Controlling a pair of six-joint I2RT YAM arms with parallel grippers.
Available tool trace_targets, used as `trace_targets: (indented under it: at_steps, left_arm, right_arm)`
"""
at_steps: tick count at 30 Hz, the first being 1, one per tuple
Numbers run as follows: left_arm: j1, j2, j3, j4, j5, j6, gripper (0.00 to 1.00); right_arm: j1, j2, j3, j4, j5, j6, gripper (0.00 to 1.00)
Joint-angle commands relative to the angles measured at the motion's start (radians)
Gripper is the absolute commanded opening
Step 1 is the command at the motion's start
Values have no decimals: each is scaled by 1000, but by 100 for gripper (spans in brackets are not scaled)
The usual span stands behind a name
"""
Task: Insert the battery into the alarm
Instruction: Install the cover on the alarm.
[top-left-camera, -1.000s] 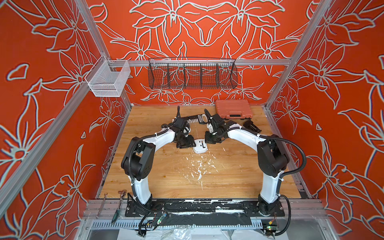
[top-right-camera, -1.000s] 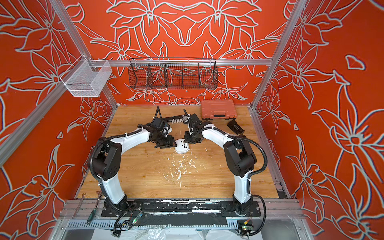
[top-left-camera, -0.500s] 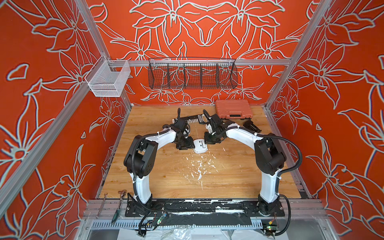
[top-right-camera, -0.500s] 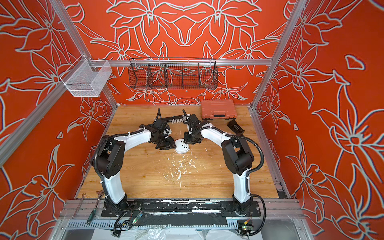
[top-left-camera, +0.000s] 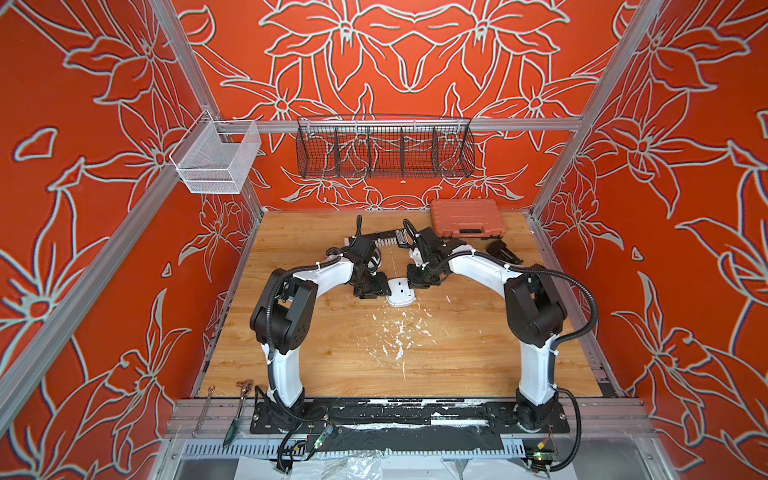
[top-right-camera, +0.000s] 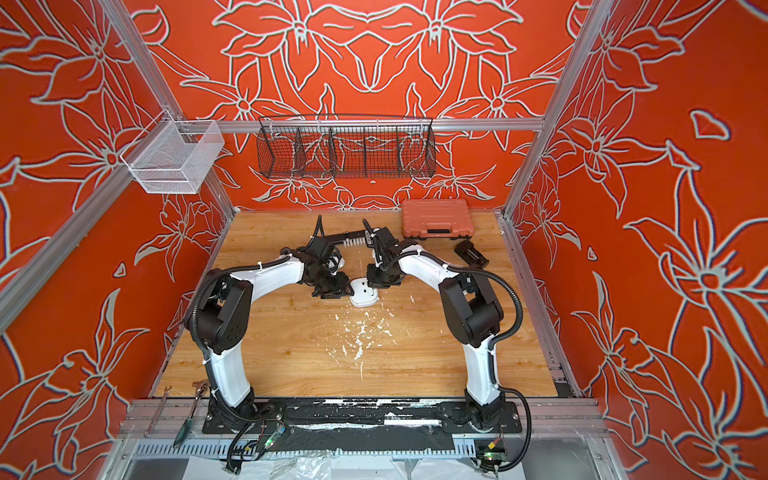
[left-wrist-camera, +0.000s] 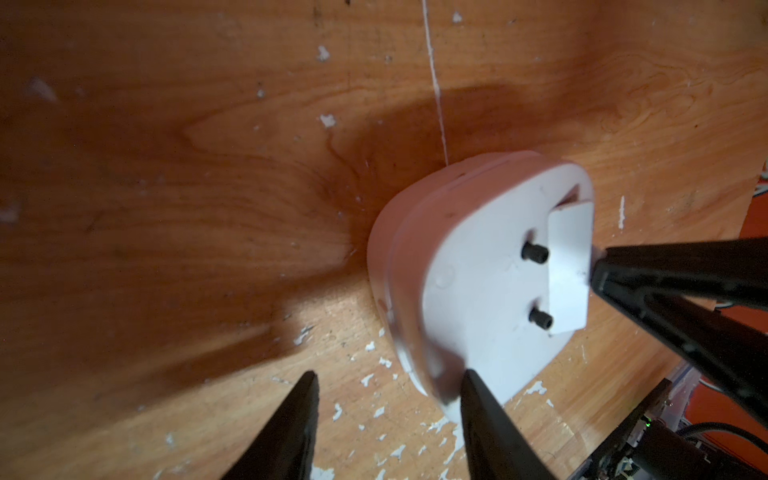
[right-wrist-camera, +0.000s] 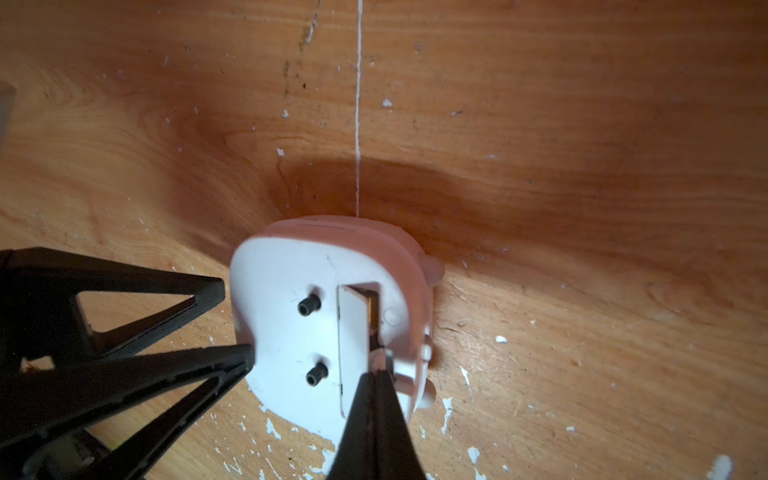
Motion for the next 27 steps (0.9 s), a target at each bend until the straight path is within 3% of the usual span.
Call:
trace_targets:
  at_steps: [1,15,20,27]
  left_arm:
    - [2,37,0,-50,-37,13,53]
    - [2,63,8,-59,-31,19,52]
    - [2,64,7,-58,-31,16,51]
    - [2,64,5,-60,-32,17,51]
  right_arm:
    - [5,28,36,-29,6,-19,0]
    - [19,31,12,-9,30,12,1]
    - [22,30,9,-18,67,8,15]
    - [30,36,14,-35,109,-8,26]
